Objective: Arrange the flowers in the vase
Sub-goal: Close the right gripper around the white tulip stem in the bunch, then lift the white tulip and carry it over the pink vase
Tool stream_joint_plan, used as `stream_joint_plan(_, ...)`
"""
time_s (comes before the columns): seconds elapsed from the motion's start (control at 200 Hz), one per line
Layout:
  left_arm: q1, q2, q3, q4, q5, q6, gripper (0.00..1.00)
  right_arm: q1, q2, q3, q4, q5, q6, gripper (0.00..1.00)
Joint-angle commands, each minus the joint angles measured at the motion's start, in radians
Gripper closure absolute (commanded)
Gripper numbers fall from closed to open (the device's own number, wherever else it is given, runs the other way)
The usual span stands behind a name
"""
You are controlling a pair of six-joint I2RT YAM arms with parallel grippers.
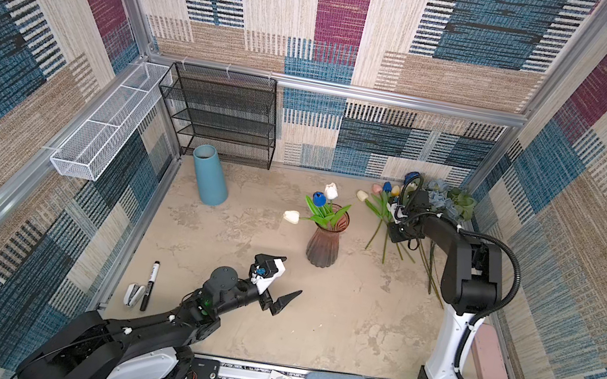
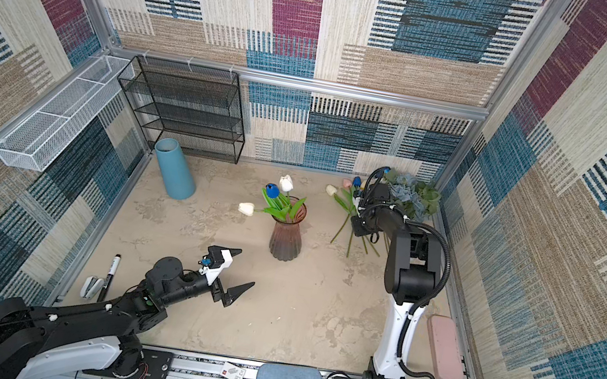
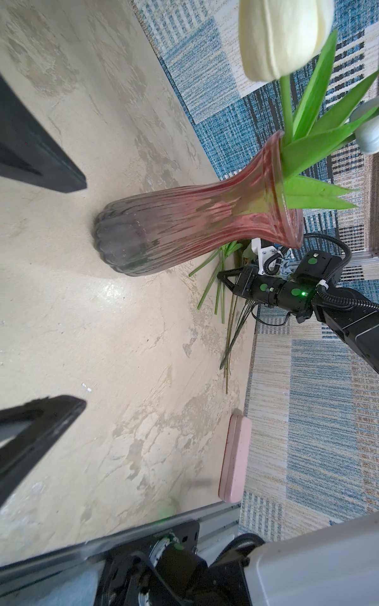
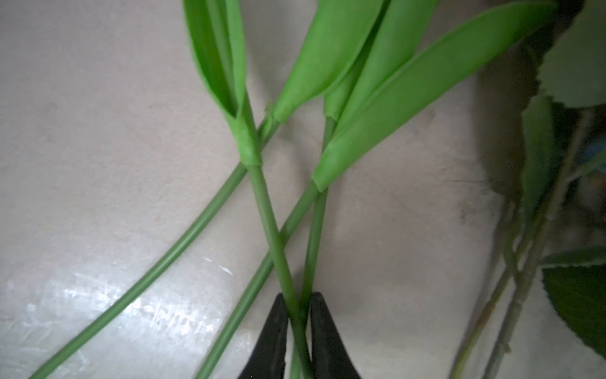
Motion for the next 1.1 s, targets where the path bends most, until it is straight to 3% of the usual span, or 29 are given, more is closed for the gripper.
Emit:
stream_joint_plan(0.0, 0.0, 0.0, 0.007, 0.018, 0.001, 0.015, 0.01, 0.001, -0.032, 0.01, -0.001, -0.043, -0.011, 0.86)
stream_joint_plan(0.521, 0.0, -0.003, 0.005, 0.018, -0.001, 0.015, 0.01, 0.087, -0.193, 0.041, -0.032, -0.168, 0.019, 0.95)
stream_joint_plan(0.691, 0.0, -0.013, 0.001, 0.016, -0.007, 0.018, 0.01, 0.099, -0.313, 0.008, 0.068, -0.252, 0.09, 1.0)
stream_joint_plan(0.827, 0.0, -0.02, 0.001, 0.012, -0.014, 0.02, 0.01, 0.1, -0.425, -0.06, 0.254, -0.387, 0.24, 1.0)
stream_joint_plan(0.917, 0.0, -0.01, -0.001, 0.026, -0.01, 0.017, 0.01, 0.126, -0.524, -0.176, 0.493, -0.526, 0.351, 1.0)
stream_joint_plan(1.092, 0.0, -0.017, -0.008, 0.036, -0.005, 0.018, 0.01, 0.218, -0.71, -0.408, 0.962, -0.561, 0.492, 1.0)
